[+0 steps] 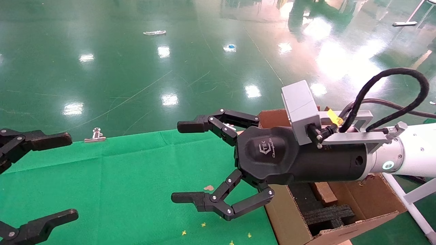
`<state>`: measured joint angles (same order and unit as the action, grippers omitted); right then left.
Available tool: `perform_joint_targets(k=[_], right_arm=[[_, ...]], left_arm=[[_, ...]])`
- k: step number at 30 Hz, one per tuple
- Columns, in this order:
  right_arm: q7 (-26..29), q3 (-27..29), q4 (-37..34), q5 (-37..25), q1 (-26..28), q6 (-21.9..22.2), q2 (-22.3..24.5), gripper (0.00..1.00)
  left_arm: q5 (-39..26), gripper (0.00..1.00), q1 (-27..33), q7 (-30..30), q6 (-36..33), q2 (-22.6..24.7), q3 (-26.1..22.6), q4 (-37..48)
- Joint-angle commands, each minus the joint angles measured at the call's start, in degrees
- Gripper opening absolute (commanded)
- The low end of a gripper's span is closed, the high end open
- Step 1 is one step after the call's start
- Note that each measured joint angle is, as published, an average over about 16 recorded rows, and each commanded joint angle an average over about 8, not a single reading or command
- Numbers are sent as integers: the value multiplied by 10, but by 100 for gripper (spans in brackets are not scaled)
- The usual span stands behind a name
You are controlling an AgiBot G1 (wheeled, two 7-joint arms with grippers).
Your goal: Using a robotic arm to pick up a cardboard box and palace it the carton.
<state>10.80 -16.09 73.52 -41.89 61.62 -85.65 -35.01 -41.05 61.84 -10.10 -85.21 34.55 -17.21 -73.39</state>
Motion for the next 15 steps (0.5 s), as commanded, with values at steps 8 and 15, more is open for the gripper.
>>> perform_joint_targets(k=[8, 15], right_arm=[[0, 0, 0, 0, 0, 0, 0, 100], [0, -1, 0, 0, 1, 0, 0, 100]], left_arm=[[0, 100, 0, 0, 0, 0, 0, 0], [0, 100, 0, 0, 0, 0, 0, 0]])
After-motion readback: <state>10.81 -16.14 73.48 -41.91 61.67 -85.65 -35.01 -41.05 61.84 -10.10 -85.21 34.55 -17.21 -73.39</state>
